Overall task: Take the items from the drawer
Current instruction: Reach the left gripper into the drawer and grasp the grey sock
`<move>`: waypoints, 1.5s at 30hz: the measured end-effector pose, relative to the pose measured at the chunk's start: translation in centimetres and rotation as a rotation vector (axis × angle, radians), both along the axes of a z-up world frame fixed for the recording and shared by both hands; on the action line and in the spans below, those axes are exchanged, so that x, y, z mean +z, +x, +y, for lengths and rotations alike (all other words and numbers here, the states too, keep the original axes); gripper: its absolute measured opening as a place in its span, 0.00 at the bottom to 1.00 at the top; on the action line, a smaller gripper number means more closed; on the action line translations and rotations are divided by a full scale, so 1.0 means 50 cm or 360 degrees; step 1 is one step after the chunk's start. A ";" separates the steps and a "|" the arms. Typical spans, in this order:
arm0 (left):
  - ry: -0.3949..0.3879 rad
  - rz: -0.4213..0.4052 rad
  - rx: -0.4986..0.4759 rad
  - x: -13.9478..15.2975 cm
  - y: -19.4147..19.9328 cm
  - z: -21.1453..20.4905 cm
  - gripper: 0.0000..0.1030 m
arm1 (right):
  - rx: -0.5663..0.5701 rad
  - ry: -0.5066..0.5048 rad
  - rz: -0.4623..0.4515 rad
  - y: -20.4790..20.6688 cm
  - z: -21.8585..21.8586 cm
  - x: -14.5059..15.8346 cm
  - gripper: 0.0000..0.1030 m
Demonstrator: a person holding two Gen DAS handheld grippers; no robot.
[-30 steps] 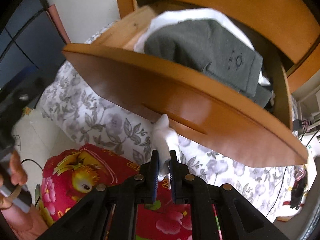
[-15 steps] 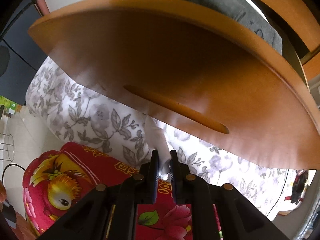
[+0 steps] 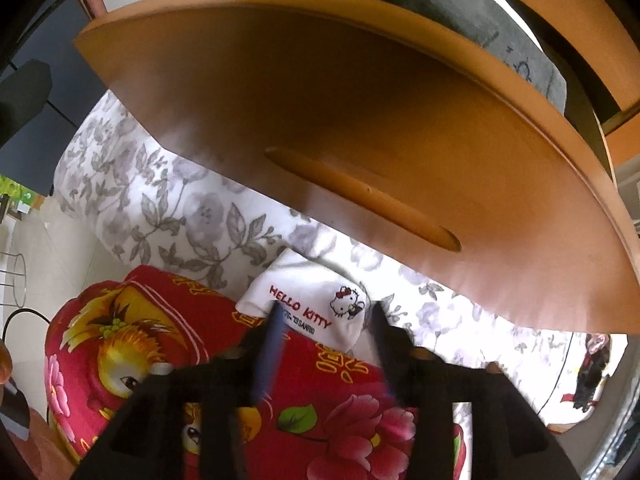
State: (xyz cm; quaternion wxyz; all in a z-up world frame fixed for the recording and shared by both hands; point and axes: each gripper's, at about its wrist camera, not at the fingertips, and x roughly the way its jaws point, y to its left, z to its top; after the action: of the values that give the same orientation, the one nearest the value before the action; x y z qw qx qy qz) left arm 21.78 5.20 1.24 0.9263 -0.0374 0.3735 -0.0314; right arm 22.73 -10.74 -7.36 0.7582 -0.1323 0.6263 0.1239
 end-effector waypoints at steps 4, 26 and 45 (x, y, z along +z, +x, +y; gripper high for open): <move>0.0001 0.0001 0.0000 0.000 -0.001 0.000 1.00 | -0.0038 0.0023 0.0014 0.002 -0.009 -0.001 0.72; -0.0008 0.0008 0.0012 0.004 -0.001 0.007 1.00 | -0.0196 0.0281 -0.0307 -0.034 -0.065 0.100 1.00; 0.0017 0.0133 -0.0272 0.072 0.083 -0.113 1.00 | -0.0546 0.0221 -0.0699 -0.093 -0.174 0.158 1.00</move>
State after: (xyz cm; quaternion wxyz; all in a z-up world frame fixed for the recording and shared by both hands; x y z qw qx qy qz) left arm 25.94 -0.47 4.85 0.9041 -0.0016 0.4138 -0.1068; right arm 18.10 -19.43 0.57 0.8929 0.0041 0.4502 0.0048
